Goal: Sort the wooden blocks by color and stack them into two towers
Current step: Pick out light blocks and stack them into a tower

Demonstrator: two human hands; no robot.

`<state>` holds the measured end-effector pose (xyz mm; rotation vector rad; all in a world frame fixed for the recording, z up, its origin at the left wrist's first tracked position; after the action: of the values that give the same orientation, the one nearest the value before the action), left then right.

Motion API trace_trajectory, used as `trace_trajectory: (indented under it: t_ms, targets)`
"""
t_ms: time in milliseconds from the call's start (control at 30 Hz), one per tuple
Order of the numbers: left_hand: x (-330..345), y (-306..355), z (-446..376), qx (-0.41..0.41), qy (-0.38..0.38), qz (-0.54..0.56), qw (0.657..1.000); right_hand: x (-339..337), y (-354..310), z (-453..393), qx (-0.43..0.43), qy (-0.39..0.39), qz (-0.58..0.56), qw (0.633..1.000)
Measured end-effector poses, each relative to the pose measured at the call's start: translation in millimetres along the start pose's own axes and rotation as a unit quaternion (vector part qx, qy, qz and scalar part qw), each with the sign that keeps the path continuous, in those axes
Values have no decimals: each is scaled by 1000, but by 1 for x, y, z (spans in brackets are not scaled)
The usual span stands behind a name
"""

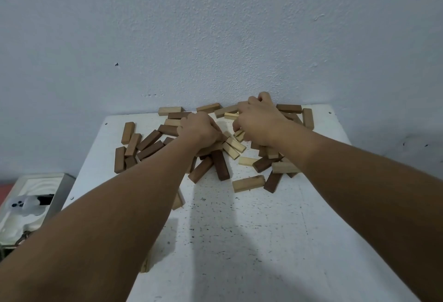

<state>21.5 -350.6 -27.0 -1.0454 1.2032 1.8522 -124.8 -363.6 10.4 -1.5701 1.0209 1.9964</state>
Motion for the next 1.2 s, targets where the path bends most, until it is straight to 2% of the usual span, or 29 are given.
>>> trace_trajectory:
  t_ms: [167,300,400,467,533,600,733,867,1200]
  targets:
    - [-2,13,0,20,-4,-124,992,4,3,8,-3,49,-7,999]
    - [2,16,0,16,-28,-138,990,8,5,15,11,86,-31,996]
    - [-5,16,9,22,-7,-51,998,3,9,25,54,126,-86,987]
    - [-17,16,19,40,21,52,998,-1,13,36,95,164,-136,972]
    - [-28,16,33,40,33,170,984,-3,15,50,138,209,-182,951]
    - [-37,18,50,40,52,226,972,-3,15,66,179,233,-231,927]
    - [-42,22,92,32,98,290,952,5,5,104,223,233,-291,901]
    - [-21,19,145,15,104,344,933,12,-19,153,231,226,-312,893]
    - [54,-24,246,-2,49,255,966,53,-80,223,240,145,-358,890]
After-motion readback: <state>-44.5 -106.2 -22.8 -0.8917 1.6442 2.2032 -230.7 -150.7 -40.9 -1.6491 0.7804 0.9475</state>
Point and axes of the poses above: each hand's wrist, its own z-axis away from the middle knuckle, its own x-axis out of the palm, y = z × x, the point moved 7 cm from there along -z, towards the middle knuckle, and after that the axes turned 1 degree about y, right-handed, at the moved point
